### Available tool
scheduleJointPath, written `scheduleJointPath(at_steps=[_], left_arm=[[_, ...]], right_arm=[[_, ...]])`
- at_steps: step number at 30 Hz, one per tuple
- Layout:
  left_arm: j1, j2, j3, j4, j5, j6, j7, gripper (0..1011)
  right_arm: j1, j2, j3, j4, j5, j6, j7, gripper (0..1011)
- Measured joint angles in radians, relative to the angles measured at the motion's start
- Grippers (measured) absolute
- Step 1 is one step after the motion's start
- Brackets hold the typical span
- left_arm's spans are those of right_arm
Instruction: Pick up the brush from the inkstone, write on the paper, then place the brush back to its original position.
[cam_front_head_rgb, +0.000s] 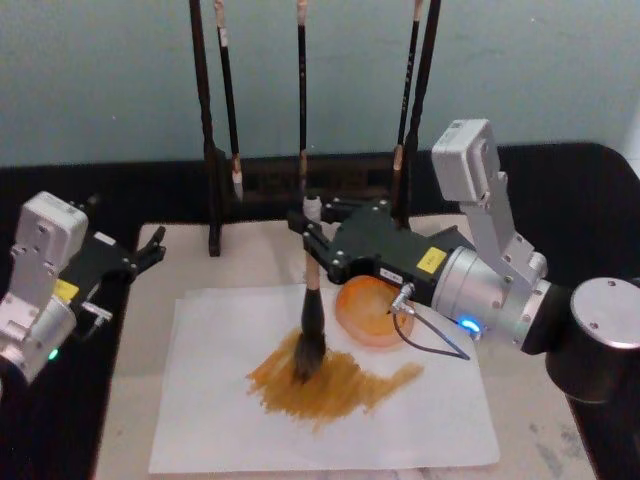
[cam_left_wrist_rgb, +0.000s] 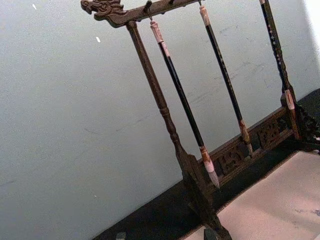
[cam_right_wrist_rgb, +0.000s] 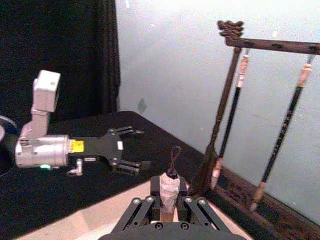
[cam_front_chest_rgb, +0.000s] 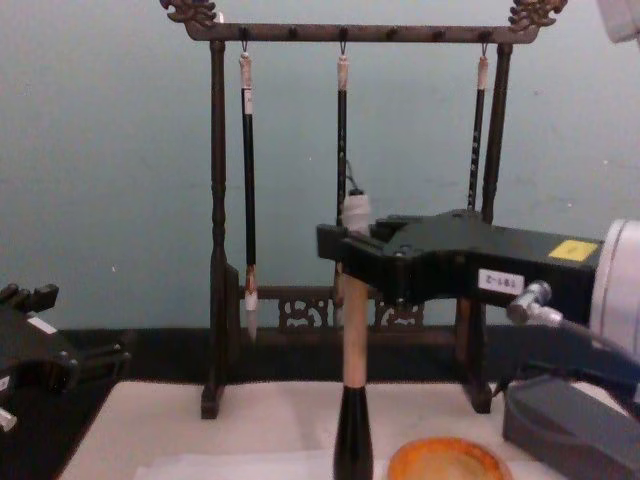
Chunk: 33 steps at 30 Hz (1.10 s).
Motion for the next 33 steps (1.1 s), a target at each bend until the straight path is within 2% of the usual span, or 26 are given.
scheduleJointPath(at_steps=[5,15,26,33], left_arm=[[0.0,0.0,0.0,0.0,0.0,0.0,0.0,1010],[0.0,0.0,0.0,0.0,0.0,0.0,0.0,1010],[0.0,0.0,0.0,0.0,0.0,0.0,0.0,1010],[0.0,0.0,0.0,0.0,0.0,0.0,0.0,1010]], right_arm=[[-0.012,0.001,0.028,-0.001,-0.009,0.002,-0.011,179],[-0.022,-0.003,0.051,-0.004,-0.013,0.001,-0.011,179],[-0.026,-0.022,0.043,-0.037,-0.006,-0.028,0.018,179],[-0.022,-0.039,0.009,-0.051,0.01,-0.039,0.05,179]])
